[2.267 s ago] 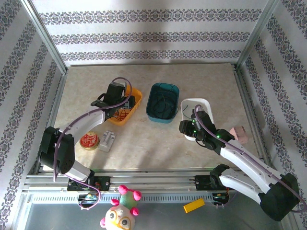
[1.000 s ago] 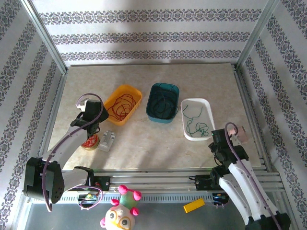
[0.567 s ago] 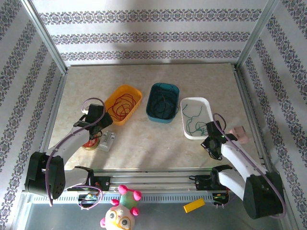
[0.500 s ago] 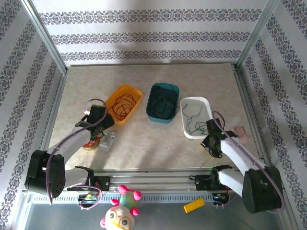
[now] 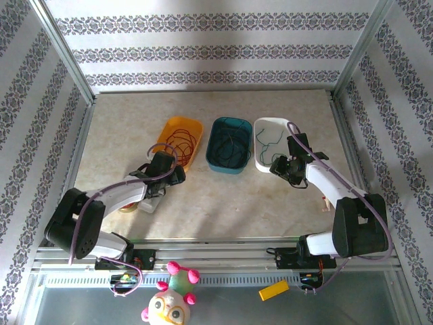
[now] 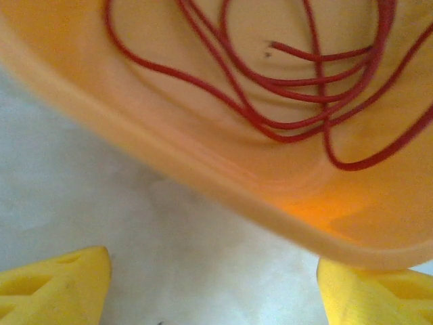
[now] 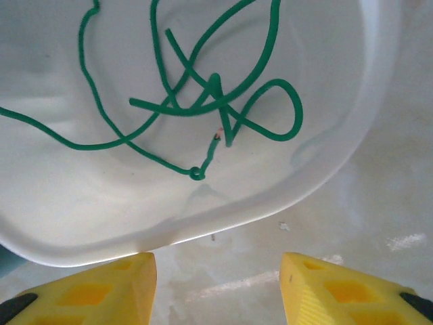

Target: Untangle the cables

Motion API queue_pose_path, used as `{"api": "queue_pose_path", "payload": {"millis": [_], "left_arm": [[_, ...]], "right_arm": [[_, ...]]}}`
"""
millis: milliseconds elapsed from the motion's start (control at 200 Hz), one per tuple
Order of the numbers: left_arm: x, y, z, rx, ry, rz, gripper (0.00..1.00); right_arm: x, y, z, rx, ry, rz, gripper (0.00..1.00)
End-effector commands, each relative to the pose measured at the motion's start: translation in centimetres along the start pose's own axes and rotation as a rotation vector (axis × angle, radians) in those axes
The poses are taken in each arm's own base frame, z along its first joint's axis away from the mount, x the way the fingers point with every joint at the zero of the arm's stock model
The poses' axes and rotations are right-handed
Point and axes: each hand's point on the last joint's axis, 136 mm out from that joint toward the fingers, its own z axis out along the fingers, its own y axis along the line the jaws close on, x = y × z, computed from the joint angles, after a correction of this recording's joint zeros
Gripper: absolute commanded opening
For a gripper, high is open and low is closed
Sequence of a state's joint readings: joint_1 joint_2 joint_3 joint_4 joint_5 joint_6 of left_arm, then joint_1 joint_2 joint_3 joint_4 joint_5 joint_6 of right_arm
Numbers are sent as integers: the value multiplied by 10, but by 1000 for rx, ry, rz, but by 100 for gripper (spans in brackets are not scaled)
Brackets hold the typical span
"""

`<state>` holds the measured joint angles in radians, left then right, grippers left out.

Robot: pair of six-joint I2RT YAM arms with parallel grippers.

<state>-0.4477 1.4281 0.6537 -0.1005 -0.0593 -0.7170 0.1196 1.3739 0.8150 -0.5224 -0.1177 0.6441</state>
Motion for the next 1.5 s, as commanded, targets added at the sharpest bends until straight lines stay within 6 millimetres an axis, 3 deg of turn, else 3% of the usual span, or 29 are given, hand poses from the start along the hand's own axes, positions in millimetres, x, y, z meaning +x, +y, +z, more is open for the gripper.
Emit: {"api": "queue_pose_path", "payload": {"millis": [0, 265, 365, 540, 660, 845, 880, 1009, 1039, 1059, 1069, 1139, 1234, 1294, 1354, 1399, 1494], "left_arm": [[-3, -50, 6, 149, 10, 34, 79], [-26, -108, 36, 254, 16, 120, 80], [-36, -131, 38, 302, 21, 146, 80], [-43, -171, 14, 403, -18, 243, 80], [-46, -169, -11, 401, -81, 270, 81], [-67, -116, -61, 244, -272, 295, 92], [-72, -100, -72, 189, -325, 297, 100], [-98, -26, -119, -83, -567, 266, 99], [-103, -9, -130, -148, -622, 253, 99], [-106, 2, -137, -191, -654, 246, 99], [-107, 8, -140, -212, -669, 240, 99], [-113, 48, -159, -356, -747, 176, 99], [-113, 94, -165, -497, -759, 102, 99], [-111, 115, -160, -552, -736, 67, 99], [-106, 130, -150, -588, -693, 48, 99], [-103, 140, -141, -622, -666, 38, 99], [-107, 150, -125, -658, -597, 33, 99]], "right_arm": [[-4, 3, -16, -20, -29, -32, 51], [0, -3, -56, -51, -150, -70, 52], [1, -5, -69, -60, -186, -81, 52], [4, -6, -78, -70, -207, -102, 53], [1, -5, -83, -75, -228, -115, 53], [-9, 9, -99, -143, -326, -152, 54], [-12, 13, -104, -162, -359, -166, 54], [-28, 22, -124, -168, -570, -256, 59], [-32, 24, -129, -155, -641, -282, 67], [-35, 24, -131, -146, -694, -296, 91], [-36, 24, -132, -141, -719, -307, 96], [-41, 34, -139, -127, -915, -431, 98], [-40, 40, -132, -28, -1045, -631, 98], [-46, 26, -119, 81, -1021, -621, 98], [-54, 14, -109, 146, -1009, -562, 98], [-51, 4, -91, 154, -988, -550, 98], [-55, -9, -75, 156, -996, -500, 98]]}}
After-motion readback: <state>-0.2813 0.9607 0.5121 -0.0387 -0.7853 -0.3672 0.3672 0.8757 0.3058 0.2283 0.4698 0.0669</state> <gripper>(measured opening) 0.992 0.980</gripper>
